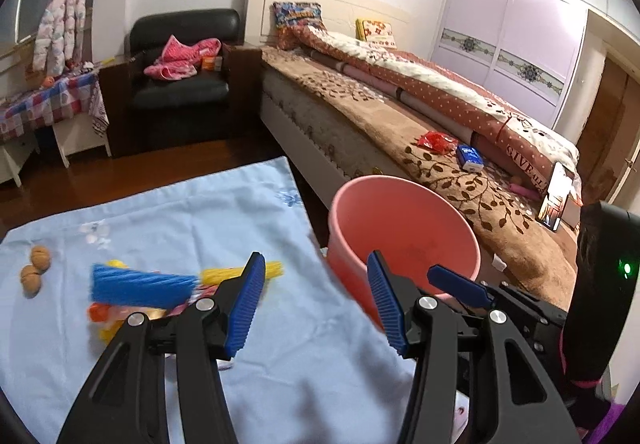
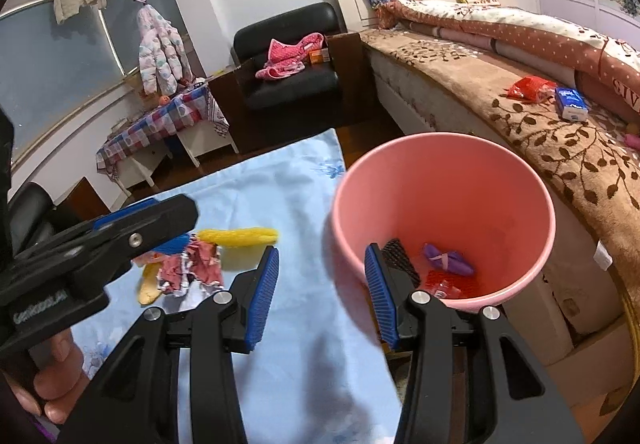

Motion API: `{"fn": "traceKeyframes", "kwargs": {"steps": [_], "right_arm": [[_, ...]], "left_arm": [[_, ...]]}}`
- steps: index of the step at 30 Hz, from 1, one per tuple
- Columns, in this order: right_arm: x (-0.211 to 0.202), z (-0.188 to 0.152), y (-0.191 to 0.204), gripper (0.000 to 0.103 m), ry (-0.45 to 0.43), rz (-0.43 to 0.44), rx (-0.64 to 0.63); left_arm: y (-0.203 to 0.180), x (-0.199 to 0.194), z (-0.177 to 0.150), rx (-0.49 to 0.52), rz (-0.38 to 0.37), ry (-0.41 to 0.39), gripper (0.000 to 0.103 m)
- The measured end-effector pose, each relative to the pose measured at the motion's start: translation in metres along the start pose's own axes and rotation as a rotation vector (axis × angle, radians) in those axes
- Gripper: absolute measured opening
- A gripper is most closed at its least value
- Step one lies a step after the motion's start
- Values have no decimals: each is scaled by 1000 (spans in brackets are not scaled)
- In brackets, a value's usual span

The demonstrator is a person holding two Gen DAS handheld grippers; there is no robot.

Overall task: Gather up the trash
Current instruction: 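Move both tools back over the remaining trash on the table, then grasp the orange ribbon bag with the left tool while the right tool grasps the blue mesh sleeve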

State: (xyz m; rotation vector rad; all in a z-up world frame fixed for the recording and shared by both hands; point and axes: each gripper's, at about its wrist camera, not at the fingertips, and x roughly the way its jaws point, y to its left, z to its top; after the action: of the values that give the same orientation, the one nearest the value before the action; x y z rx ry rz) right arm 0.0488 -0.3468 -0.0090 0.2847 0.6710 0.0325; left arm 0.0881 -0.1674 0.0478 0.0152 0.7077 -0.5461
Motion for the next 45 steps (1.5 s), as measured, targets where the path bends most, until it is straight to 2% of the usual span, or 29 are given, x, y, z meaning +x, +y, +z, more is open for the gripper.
{"fn": "traceKeyframes", "kwargs": {"steps": [6,15,24,29,38,45], "right_arm": [[-8,-1,28,46,-32,5,-60],[-20,-11,74,46,-28,31,-161],[-42,-21,100,46,-9,81,-198],[-46,-24,102,46,17,80,-194],[-38,-27,98,46,43,99,-166],[-16,-26,96,45,79,148,-151]], "left_arm": [[17,-33,-13,-3,46,-41,52],[44,-76,-32,-69,125,-76,52],[64,-122,-55,-115,186,-114,52],[77,-140,-68,-124,208,-134,52],[108,-132,-85,-136,239,-75,53],[118,-105,-74,-128,244,-46,53]]}}
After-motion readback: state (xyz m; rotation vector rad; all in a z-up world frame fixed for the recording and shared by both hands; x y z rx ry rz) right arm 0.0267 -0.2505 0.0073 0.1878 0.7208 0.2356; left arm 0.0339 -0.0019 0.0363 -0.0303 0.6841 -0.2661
